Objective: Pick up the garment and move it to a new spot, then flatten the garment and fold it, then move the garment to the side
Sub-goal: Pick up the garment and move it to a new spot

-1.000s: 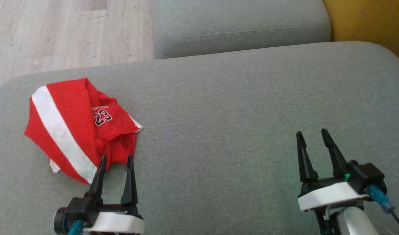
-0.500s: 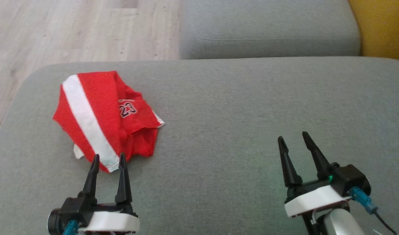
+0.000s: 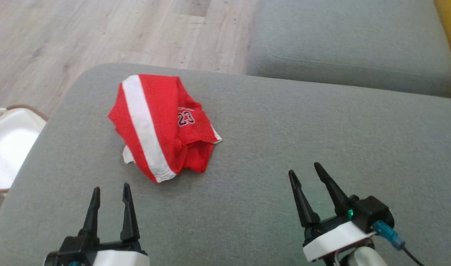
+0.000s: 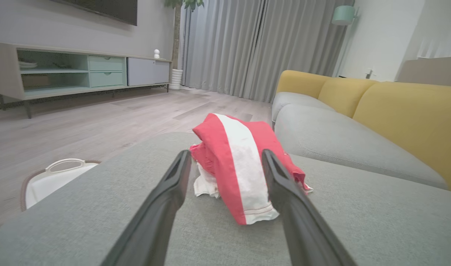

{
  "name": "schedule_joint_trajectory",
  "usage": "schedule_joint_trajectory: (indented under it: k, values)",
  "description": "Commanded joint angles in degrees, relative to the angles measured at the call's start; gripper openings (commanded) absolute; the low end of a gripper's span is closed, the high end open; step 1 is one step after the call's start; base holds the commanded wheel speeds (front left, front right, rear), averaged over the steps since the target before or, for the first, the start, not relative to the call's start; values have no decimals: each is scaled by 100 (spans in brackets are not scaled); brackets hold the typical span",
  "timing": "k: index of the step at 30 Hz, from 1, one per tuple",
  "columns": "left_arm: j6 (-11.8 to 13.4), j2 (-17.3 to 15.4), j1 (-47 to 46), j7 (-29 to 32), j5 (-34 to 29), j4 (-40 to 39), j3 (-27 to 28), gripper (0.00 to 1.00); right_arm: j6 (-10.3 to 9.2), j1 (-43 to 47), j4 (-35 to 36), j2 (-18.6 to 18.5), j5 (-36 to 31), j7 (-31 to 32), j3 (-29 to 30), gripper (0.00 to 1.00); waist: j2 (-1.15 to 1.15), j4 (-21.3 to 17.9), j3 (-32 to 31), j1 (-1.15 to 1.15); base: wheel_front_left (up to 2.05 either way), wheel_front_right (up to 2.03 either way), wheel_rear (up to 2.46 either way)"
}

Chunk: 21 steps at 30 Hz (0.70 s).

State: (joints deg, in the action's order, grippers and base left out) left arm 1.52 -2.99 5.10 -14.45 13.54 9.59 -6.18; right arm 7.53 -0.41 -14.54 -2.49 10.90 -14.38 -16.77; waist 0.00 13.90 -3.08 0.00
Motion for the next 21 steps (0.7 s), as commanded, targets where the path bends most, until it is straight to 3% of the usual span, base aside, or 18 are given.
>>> schedule_joint_trajectory:
  k: [1, 14, 21]
  values:
    - [-4, 11, -172, -55, -42, -196, 199, 100, -4, -131, 163, -39, 65, -62, -171, 100, 0, 150, -43, 0, 0, 0, 0]
    - [-110, 7, -174, -55, -143, -199, 395, 100, -4, -109, 170, -39, 196, -62, -342, 100, 0, 307, 20, 0, 0, 0, 0]
    - [-342, -288, -660, -55, -269, -55, 526, 100, -4, -270, 223, -39, 72, -62, -302, 100, 0, 126, 394, 0, 0, 0, 0]
